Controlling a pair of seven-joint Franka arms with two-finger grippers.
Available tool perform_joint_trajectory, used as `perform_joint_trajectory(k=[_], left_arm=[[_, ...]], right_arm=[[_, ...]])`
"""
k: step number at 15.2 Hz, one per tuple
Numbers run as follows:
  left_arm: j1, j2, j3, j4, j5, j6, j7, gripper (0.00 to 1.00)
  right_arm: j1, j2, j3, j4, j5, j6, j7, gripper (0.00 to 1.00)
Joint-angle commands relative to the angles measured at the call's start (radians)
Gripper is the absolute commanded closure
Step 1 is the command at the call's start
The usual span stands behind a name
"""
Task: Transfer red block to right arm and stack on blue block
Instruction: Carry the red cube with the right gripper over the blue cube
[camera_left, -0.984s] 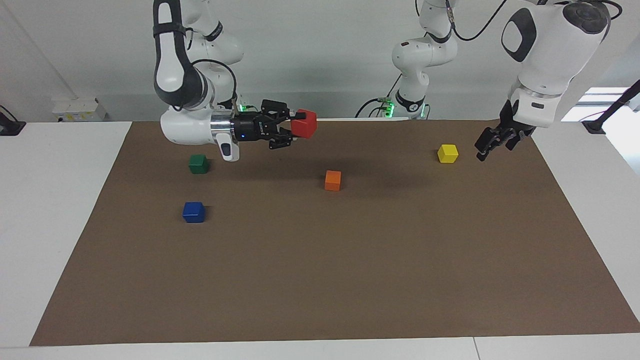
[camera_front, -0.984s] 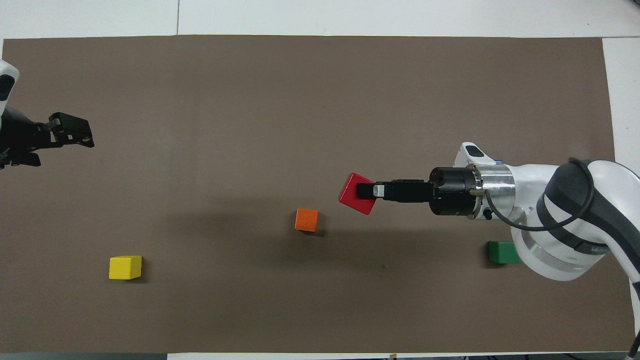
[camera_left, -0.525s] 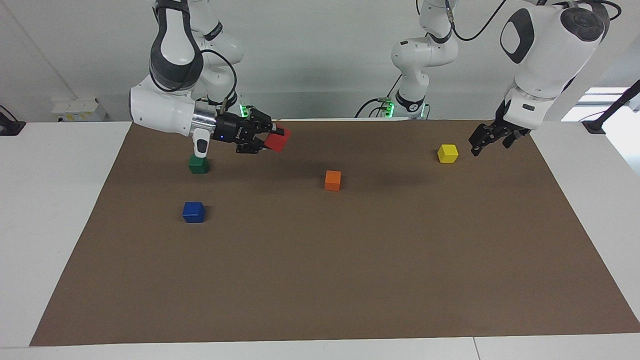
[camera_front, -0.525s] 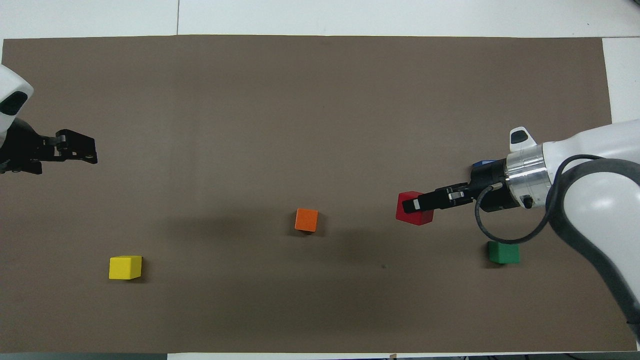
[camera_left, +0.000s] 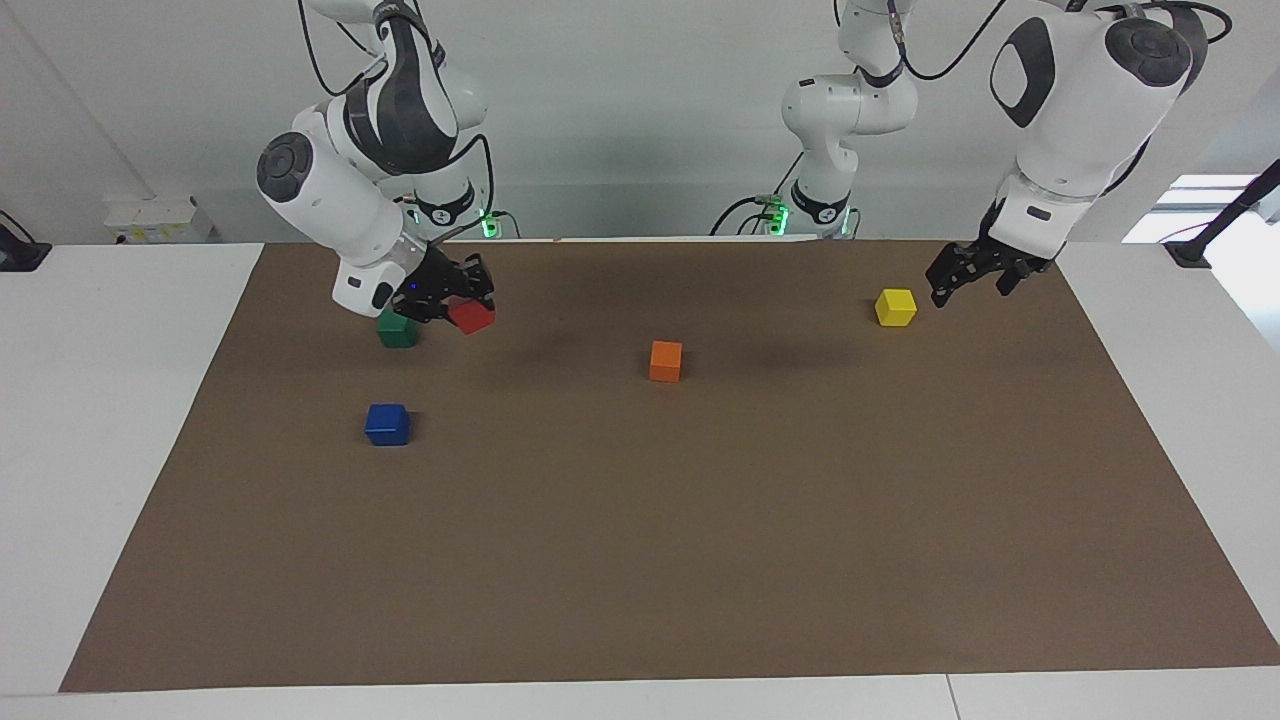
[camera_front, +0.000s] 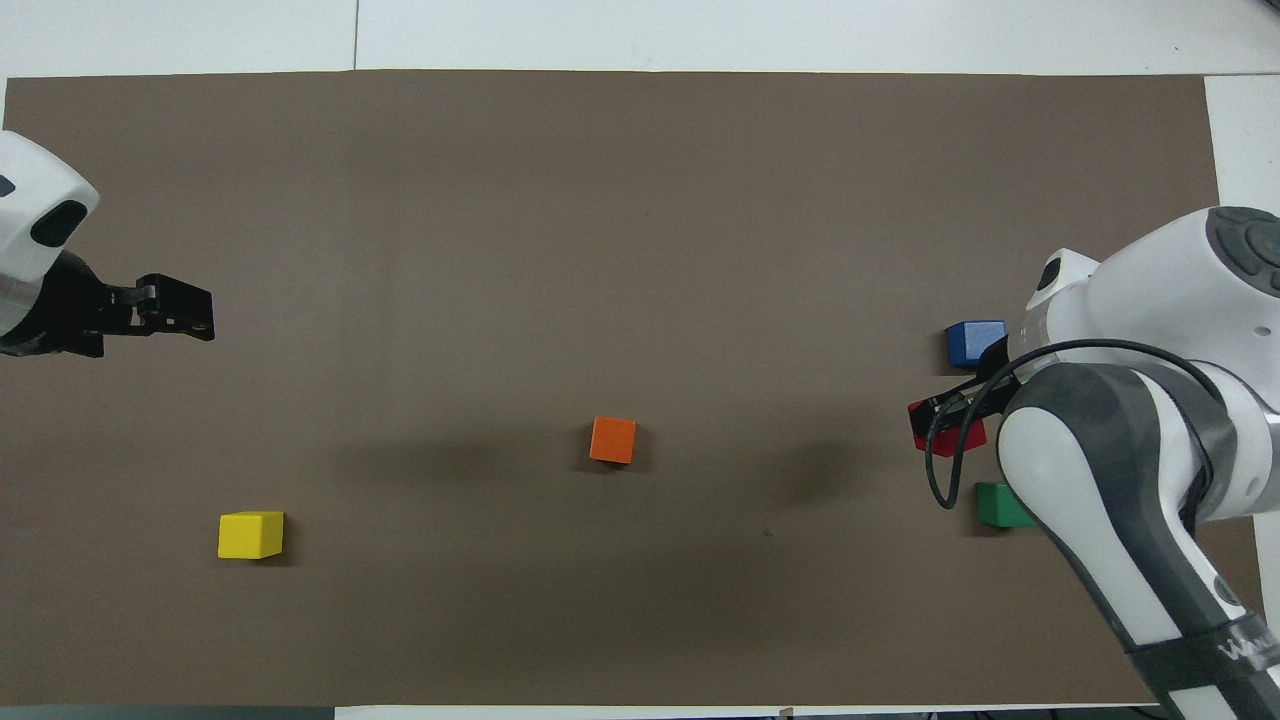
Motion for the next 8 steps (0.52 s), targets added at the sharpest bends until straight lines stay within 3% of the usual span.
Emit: perform_joint_trajectory(k=[1,8], left_arm=[[-0.011,-0.027,0.013,-0.030,0.009,0.019,0.014,0.00],[-0.002,-0.016,0.018,-0.010,-0.043,0.025,0.006,0.00]], right_arm=[[-0.017,0.024,0.005,0.022,-0.125,-0.009,0.023,1.00],[-0.115,0.183,0.000,0.146,-0.136,-0.002,0.037,1.00]])
